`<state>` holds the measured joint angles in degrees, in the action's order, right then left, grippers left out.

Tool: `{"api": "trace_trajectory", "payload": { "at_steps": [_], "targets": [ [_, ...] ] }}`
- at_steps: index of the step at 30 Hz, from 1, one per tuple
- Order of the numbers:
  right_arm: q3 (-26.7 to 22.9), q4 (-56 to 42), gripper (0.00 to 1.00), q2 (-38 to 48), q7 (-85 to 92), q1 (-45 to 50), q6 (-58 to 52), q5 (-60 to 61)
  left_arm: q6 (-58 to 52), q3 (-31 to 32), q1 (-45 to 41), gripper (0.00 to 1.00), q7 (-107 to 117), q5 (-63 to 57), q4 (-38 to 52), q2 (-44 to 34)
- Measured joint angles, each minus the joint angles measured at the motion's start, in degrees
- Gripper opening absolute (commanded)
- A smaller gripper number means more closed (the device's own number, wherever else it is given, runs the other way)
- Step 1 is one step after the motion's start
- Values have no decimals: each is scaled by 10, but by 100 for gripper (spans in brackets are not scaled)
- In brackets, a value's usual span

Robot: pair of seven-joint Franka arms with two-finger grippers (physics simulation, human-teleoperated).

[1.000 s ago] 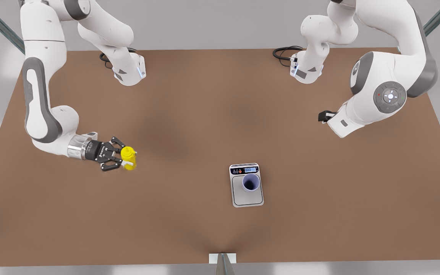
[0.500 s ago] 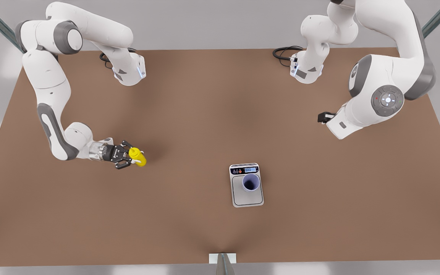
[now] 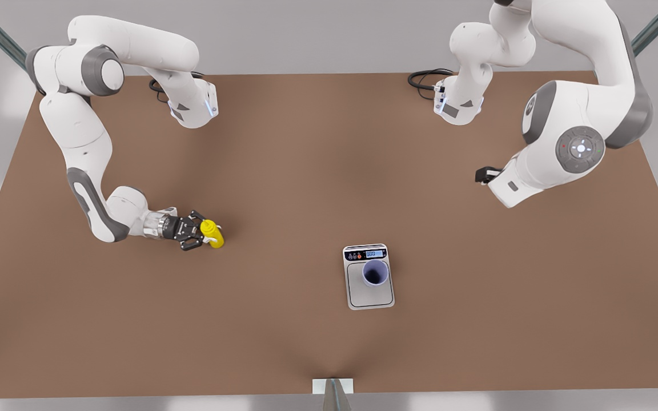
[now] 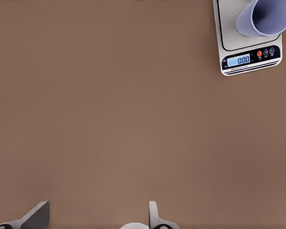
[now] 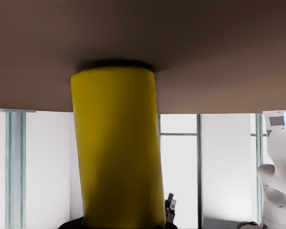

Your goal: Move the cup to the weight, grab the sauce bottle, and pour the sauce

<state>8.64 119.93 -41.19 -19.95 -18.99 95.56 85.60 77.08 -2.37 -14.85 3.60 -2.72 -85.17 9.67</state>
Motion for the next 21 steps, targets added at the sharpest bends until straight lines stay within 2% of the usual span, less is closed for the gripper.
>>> {"api": "trace_trajectory", "payload": {
  "at_steps": [1,2,21],
  "targets": [
    [0,-2,49,-1,-10,0,-1,-1,0,0,0,100,0,0,0,0],
    [0,-6,100,-1,-39,0,-4,-9,0,0,0,100,0,0,0,-1],
    [3,-8,100,0,-27,-2,-6,-27,1,9,0,100,10,0,1,-1]
  ]
}}
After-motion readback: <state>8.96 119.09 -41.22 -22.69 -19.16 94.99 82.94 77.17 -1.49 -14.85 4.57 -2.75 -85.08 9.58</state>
